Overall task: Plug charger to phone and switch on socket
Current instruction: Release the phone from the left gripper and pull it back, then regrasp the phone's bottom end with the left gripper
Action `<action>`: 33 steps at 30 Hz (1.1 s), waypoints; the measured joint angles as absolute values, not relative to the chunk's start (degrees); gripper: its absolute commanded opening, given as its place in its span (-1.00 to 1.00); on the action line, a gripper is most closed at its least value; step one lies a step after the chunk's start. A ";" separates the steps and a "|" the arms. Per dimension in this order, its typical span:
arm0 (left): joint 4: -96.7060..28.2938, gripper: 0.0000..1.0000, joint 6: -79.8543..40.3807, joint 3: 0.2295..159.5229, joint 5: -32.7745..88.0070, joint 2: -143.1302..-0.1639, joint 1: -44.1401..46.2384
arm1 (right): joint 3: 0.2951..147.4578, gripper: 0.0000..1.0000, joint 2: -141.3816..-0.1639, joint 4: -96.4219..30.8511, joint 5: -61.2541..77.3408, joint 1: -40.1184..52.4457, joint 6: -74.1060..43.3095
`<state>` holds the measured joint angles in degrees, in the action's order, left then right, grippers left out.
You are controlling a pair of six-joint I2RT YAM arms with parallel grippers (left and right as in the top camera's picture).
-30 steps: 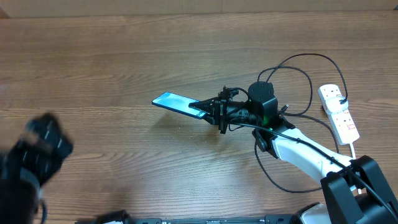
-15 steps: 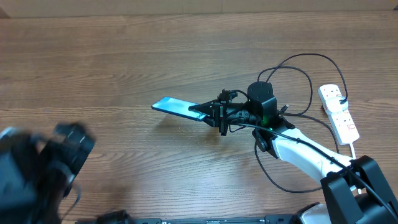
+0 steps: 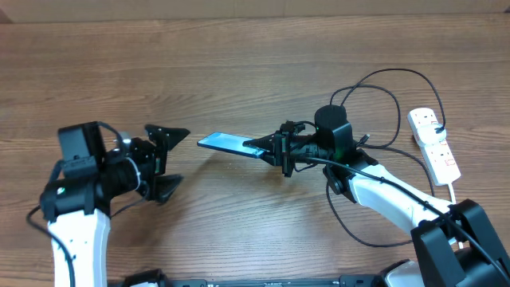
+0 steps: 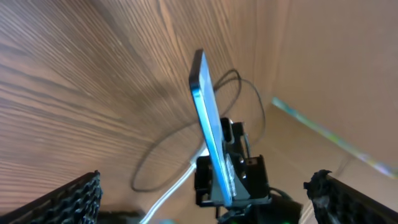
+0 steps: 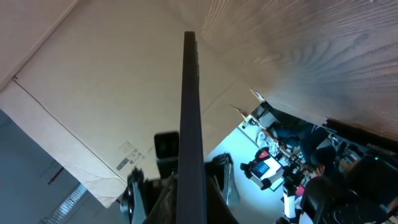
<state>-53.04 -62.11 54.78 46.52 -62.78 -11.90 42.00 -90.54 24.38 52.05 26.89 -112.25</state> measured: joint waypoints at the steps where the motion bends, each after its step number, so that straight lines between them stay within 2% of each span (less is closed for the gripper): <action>1: -50.78 0.99 -63.57 54.00 47.62 -63.77 -11.35 | 42.00 -0.92 -90.56 24.40 51.83 26.89 -112.27; 8: -35.59 1.00 -73.03 52.64 49.69 -68.05 -4.54 | 42.00 -0.92 -90.54 25.06 49.69 28.05 -112.31; 13: -28.93 0.93 -79.46 52.58 48.56 -70.72 1.54 | 41.98 -0.92 -90.54 32.32 49.15 29.78 -112.31; 19: -26.94 0.49 -82.61 52.56 47.97 -73.08 3.68 | 41.98 -0.92 -90.54 33.19 48.18 29.87 -112.46; 21: -26.94 0.26 -83.15 52.53 47.88 -73.30 3.68 | 41.98 -0.92 -90.54 33.23 48.10 29.87 -112.46; 25: -26.92 0.03 -83.90 52.53 47.62 -73.30 3.68 | 41.98 -0.92 -90.54 33.26 48.03 29.87 -112.49; 27: -26.92 -0.27 -84.07 52.53 47.29 -73.30 3.68 | 41.98 -0.92 -90.54 33.26 48.05 29.87 -112.49; 33: -26.98 -0.40 -85.52 52.51 46.02 -73.30 3.68 | 41.98 -0.92 -90.54 33.61 48.29 29.87 -114.37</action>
